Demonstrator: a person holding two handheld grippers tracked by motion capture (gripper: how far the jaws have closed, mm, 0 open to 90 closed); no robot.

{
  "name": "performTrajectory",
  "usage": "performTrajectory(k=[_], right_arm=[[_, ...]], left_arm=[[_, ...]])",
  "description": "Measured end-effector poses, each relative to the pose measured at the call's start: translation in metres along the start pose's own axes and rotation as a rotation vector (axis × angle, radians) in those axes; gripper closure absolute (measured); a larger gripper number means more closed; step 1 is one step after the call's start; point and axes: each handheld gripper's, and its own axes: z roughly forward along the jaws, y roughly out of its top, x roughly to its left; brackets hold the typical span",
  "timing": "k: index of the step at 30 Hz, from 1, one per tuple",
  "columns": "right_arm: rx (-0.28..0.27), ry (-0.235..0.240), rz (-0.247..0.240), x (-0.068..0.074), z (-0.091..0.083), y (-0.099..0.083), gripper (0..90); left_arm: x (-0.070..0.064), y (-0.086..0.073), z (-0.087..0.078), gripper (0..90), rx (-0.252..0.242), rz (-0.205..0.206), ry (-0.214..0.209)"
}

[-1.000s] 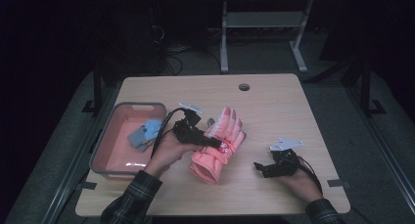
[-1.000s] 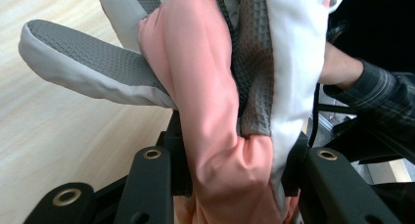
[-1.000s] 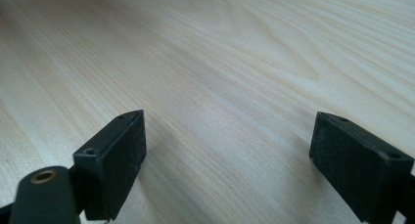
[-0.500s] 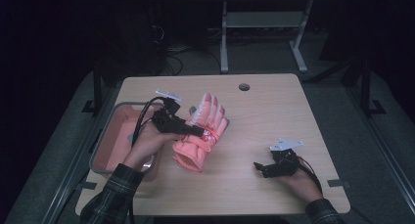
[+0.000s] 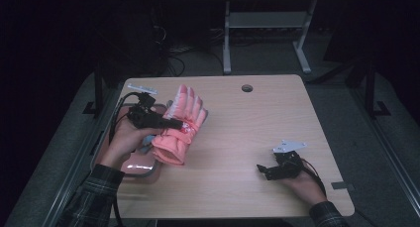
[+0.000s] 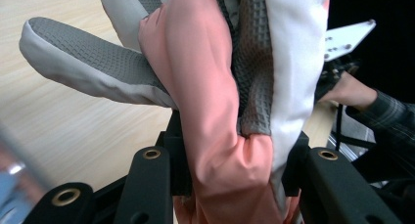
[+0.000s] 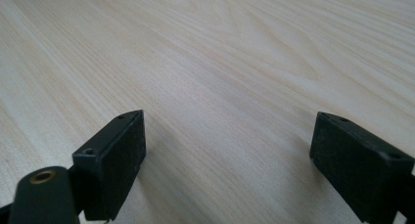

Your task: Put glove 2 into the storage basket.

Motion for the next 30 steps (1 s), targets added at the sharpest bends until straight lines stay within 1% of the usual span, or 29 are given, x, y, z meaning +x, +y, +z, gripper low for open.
performTrajectory(k=[2, 4, 10, 15, 17, 19, 20, 21, 22, 24, 26, 30], right_arm=[[0.000, 0.000, 0.000, 0.000, 0.000, 0.000, 12.8], [0.000, 0.000, 0.000, 0.000, 0.000, 0.000, 12.7], [0.001, 0.000, 0.000, 0.000, 0.000, 0.000, 12.8], [0.001, 0.000, 0.000, 0.000, 0.000, 0.000, 12.8], [0.001, 0.000, 0.000, 0.000, 0.000, 0.000, 12.8], [0.001, 0.000, 0.001, 0.000, 0.000, 0.000, 12.8], [0.001, 0.000, 0.001, 0.000, 0.000, 0.000, 12.8], [0.001, 0.000, 0.000, 0.000, 0.000, 0.000, 12.8], [0.001, 0.000, 0.000, 0.000, 0.000, 0.000, 12.8], [0.001, 0.000, 0.000, 0.000, 0.000, 0.000, 12.8], [0.001, 0.000, 0.000, 0.000, 0.000, 0.000, 12.8], [0.001, 0.000, 0.001, 0.000, 0.000, 0.000, 12.8]], left_arm=[[0.006, -0.002, -0.008, 59.8, -0.008, -0.012, 0.013], [0.012, -0.005, -0.018, 59.8, -0.016, -0.023, 0.036], [0.027, -0.013, -0.043, 59.9, -0.043, -0.056, 0.079], [0.040, -0.022, -0.064, 59.9, -0.046, -0.082, 0.130], [0.044, -0.025, -0.069, 59.9, -0.048, -0.092, 0.149], [0.051, -0.030, -0.074, 59.8, -0.038, -0.107, 0.172], [0.053, -0.031, -0.075, 59.9, -0.035, -0.114, 0.183], [0.056, -0.033, -0.075, 59.9, -0.023, -0.112, 0.191], [0.061, -0.036, -0.075, 59.8, -0.012, -0.122, 0.201], [0.067, -0.040, -0.073, 59.8, -0.003, -0.140, 0.205], [0.074, -0.045, -0.069, 59.7, 0.010, -0.154, 0.207], [0.082, -0.051, -0.060, 59.6, 0.046, -0.162, 0.223]])
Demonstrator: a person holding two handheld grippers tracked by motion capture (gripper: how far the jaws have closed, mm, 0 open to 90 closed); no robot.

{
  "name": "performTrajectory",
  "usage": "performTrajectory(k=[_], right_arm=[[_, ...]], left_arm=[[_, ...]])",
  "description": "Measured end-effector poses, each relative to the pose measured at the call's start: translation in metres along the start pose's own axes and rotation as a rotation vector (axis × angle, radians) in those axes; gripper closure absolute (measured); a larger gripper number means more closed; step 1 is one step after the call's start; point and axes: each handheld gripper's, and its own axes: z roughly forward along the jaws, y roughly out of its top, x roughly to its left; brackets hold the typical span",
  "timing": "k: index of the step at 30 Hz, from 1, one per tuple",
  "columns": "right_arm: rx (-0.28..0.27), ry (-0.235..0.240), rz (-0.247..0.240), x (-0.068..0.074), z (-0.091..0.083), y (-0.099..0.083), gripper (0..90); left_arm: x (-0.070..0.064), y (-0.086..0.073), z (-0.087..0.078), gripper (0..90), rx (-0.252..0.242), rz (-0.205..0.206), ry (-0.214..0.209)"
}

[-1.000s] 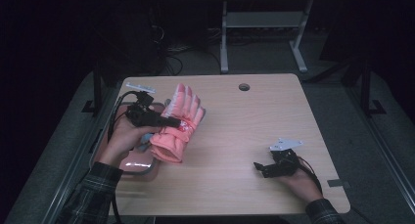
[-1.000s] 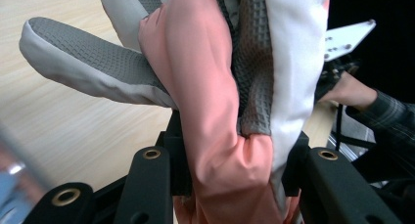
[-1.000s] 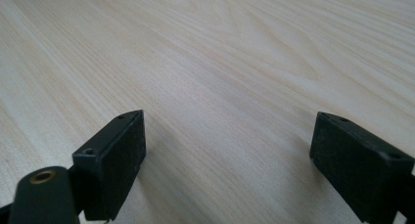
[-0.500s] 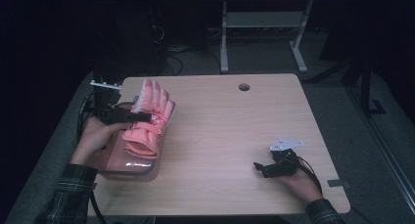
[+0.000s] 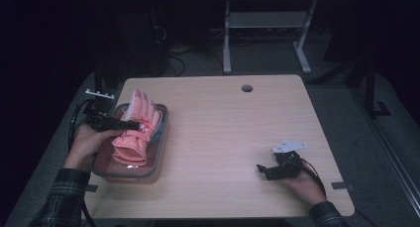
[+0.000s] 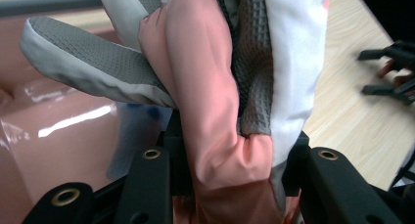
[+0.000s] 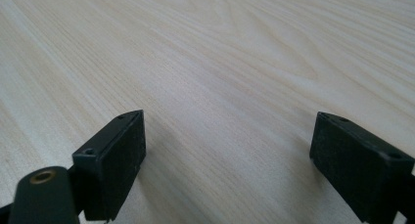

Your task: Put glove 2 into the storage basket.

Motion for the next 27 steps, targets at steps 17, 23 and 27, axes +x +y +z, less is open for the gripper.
performTrajectory(k=[17, 23, 27], right_arm=[[-0.001, 0.000, -0.001, 0.000, 0.000, 0.000, 12.8], [-0.001, 0.000, -0.001, 0.000, 0.000, 0.000, 12.8], [-0.001, -0.001, -0.001, 0.000, 0.000, 0.000, 12.8]], left_arm=[[0.019, -0.025, 0.048, 56.8, 0.088, -0.018, -0.010], [0.022, -0.032, 0.051, 54.7, 0.071, -0.020, -0.019], [0.022, -0.031, 0.051, 47.9, 0.064, -0.015, -0.021]])
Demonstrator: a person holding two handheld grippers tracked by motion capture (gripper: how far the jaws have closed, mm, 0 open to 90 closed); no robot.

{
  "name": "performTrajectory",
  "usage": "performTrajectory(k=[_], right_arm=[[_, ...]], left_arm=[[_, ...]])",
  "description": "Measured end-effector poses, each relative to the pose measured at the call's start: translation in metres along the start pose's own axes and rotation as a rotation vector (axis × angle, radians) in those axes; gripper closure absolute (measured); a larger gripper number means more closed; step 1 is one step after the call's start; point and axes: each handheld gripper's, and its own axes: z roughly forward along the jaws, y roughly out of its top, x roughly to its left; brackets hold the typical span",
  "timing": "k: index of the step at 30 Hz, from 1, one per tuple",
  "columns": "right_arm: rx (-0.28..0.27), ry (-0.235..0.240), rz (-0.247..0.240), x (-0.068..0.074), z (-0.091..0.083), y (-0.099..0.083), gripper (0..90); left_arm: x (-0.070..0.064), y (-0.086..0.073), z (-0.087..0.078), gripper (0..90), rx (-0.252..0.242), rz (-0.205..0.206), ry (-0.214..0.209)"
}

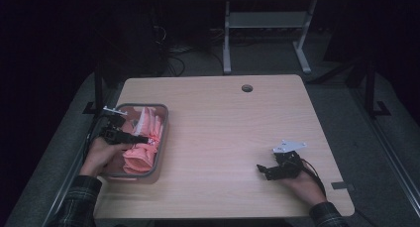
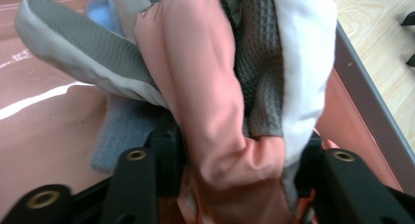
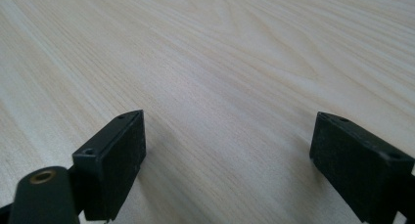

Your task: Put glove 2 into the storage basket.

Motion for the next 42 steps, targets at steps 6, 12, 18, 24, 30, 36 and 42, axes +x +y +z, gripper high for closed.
performTrajectory(k=[6, 12, 18, 24, 30, 36, 42], right_arm=[[0.000, 0.000, 0.000, 0.000, 0.000, 0.000, 12.8], [0.000, 0.000, 0.000, 0.000, 0.000, 0.000, 12.8], [0.000, 0.001, 0.000, 0.000, 0.000, 0.000, 12.8], [0.000, 0.001, 0.001, 0.000, 0.000, 0.000, 12.8], [0.000, -0.001, 0.001, 0.000, 0.000, 0.000, 12.8], [0.000, -0.002, 0.001, 0.000, 0.000, 0.000, 12.8], [0.000, -0.002, 0.000, 0.000, 0.000, 0.000, 12.8]], left_arm=[[0.002, 0.000, -0.003, 30.3, -0.017, 0.000, -0.006], [0.001, 0.001, -0.008, 20.1, -0.035, 0.012, 0.019], [-0.005, 0.006, -0.019, 16.5, -0.041, 0.042, 0.051], [-0.009, 0.008, -0.036, 16.4, -0.074, 0.082, 0.059], [-0.011, 0.008, -0.054, 15.6, -0.149, 0.145, 0.090], [-0.016, 0.007, -0.067, 14.9, -0.217, 0.207, 0.096], [-0.028, 0.008, -0.072, 14.9, -0.263, 0.266, 0.085]])
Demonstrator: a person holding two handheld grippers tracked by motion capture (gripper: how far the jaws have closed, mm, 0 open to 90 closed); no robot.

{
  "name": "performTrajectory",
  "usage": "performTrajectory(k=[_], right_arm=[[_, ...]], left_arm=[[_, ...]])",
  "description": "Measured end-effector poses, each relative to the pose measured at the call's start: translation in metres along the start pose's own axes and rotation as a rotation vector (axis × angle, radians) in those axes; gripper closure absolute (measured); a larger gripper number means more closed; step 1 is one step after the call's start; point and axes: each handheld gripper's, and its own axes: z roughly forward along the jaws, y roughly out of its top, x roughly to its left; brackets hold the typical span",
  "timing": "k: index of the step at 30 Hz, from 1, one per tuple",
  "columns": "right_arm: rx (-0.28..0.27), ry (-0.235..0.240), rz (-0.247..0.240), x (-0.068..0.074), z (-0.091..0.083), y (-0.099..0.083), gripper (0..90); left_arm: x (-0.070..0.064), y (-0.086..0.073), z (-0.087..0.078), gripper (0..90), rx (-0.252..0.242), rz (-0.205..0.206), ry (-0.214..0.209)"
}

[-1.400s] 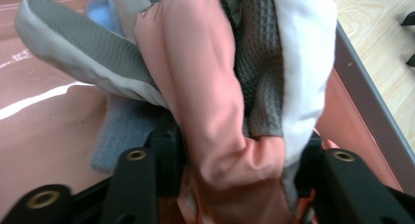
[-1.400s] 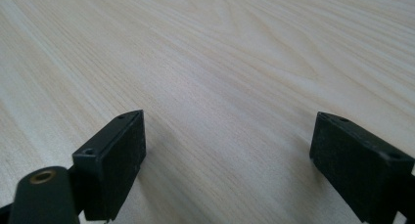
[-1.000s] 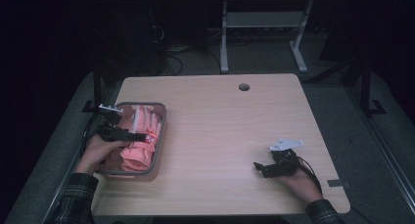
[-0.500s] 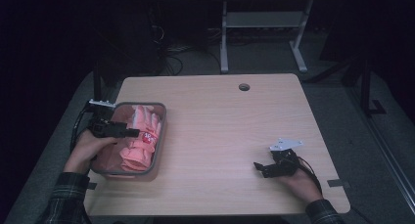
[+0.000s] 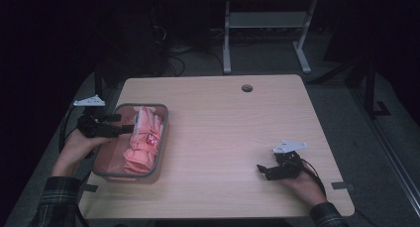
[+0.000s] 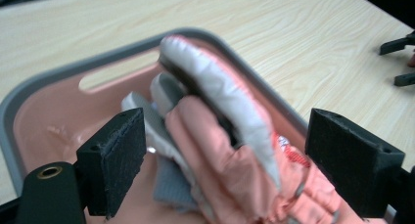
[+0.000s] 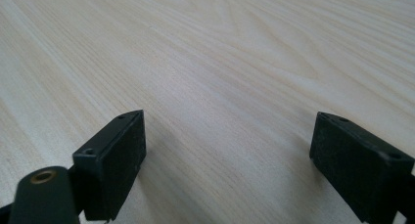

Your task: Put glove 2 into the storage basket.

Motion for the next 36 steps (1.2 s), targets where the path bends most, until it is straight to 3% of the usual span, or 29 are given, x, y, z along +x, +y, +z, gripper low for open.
performTrajectory(k=[10, 17, 29, 36], right_arm=[[0.000, 0.000, 0.001, 0.000, 0.000, 0.000, 12.8], [0.000, 0.000, 0.001, 0.000, 0.000, 0.000, 12.8], [-0.001, 0.002, -0.002, 0.000, 0.000, 0.000, 12.8], [-0.001, 0.004, -0.003, 0.000, 0.000, 0.000, 12.8]], left_arm=[[-0.026, 0.021, 0.001, 14.8, -0.040, 0.074, -0.039], [-0.051, 0.037, 0.007, 14.8, -0.065, 0.126, -0.097], [-0.097, 0.050, 0.042, 14.8, -0.059, 0.185, -0.178], [-0.121, 0.051, 0.060, 14.8, -0.057, 0.201, -0.199]])
